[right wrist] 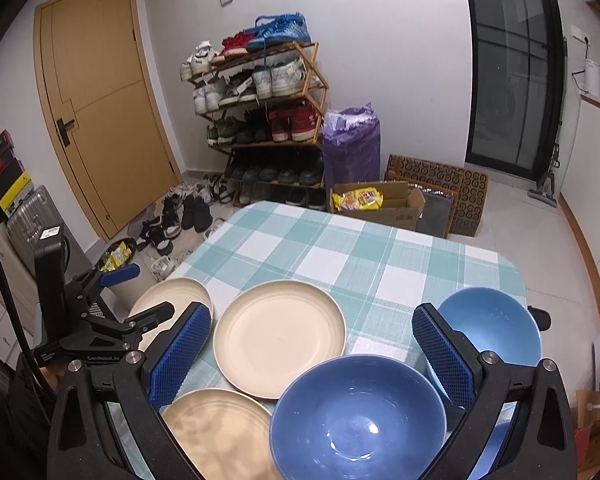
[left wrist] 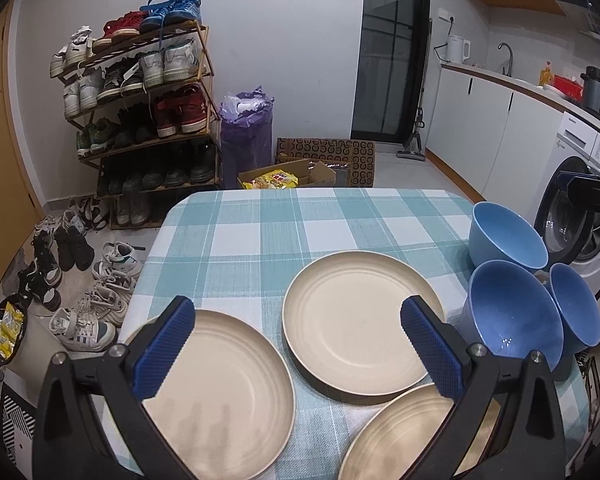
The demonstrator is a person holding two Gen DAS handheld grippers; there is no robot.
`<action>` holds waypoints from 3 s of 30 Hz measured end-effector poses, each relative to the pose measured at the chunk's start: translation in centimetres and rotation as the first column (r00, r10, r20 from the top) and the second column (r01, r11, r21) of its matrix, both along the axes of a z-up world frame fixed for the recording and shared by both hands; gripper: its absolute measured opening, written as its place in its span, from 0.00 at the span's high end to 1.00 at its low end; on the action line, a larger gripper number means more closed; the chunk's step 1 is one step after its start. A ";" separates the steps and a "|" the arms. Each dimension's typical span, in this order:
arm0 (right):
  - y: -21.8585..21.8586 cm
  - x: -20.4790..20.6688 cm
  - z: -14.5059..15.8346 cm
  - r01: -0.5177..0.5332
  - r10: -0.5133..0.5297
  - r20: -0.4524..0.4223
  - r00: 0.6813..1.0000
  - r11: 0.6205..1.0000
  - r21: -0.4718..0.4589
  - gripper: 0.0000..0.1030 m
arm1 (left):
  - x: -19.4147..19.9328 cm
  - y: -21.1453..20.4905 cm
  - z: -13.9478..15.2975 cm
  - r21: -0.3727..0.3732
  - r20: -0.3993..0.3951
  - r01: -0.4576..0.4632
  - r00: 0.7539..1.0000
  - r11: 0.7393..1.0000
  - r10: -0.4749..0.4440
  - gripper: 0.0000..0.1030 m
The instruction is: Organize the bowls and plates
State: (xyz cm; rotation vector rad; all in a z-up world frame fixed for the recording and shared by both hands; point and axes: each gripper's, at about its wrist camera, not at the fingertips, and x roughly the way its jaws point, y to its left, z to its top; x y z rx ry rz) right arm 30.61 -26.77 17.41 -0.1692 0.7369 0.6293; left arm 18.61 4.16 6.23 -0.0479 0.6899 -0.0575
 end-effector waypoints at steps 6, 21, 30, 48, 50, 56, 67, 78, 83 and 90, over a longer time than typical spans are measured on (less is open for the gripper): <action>0.7 1.6 -2.0 0.001 -0.002 -0.035 0.999 1.000 -0.030 0.00 | 0.7 -0.2 -1.1 -0.003 -0.024 0.007 1.000 1.000 -0.007 0.00; 2.3 5.3 -6.7 0.011 -0.023 -0.122 0.992 0.995 -0.099 0.00 | 3.1 -0.3 -4.0 0.008 -0.084 0.026 0.996 1.000 -0.025 0.00; 3.4 6.7 -8.7 -0.003 -0.019 -0.156 0.988 0.990 -0.140 0.00 | 4.1 -0.8 -4.9 0.019 -0.106 0.055 0.993 0.998 -0.053 0.01; 5.2 8.6 -11.4 -0.039 -0.009 -0.226 0.974 0.978 -0.207 0.01 | 6.0 -0.9 -6.9 -0.014 -0.160 0.086 0.983 0.996 -0.087 0.16; 5.4 8.8 -11.8 -0.046 -0.006 -0.236 0.972 0.976 -0.215 0.04 | 6.3 -0.9 -7.2 -0.031 -0.168 0.090 0.981 0.995 -0.094 0.19; 5.7 9.4 -12.6 -0.051 -0.009 -0.257 0.966 0.973 -0.226 0.11 | 6.7 -0.7 -7.9 -0.067 -0.190 0.096 0.976 0.993 -0.107 0.40; 6.3 10.2 -14.1 -0.074 -0.001 -0.293 0.956 0.967 -0.245 0.28 | 7.1 -0.3 -8.2 -0.110 -0.197 0.112 0.971 0.987 -0.133 0.52; 7.5 11.4 -15.5 -0.074 -0.023 -0.354 0.935 0.963 -0.258 0.31 | 7.9 -0.5 -8.7 -0.065 -0.231 0.089 0.968 0.994 -0.102 0.52; 7.8 11.9 -16.6 -0.087 -0.027 -0.400 0.916 0.960 -0.265 0.32 | 8.2 -0.8 -9.2 -0.040 -0.265 0.095 0.959 0.995 -0.102 0.52; 8.3 12.3 -18.2 -0.102 -0.039 -0.430 0.902 0.949 -0.298 0.37 | 8.2 -1.1 -9.4 -0.009 -0.281 0.103 0.954 0.995 -0.101 0.52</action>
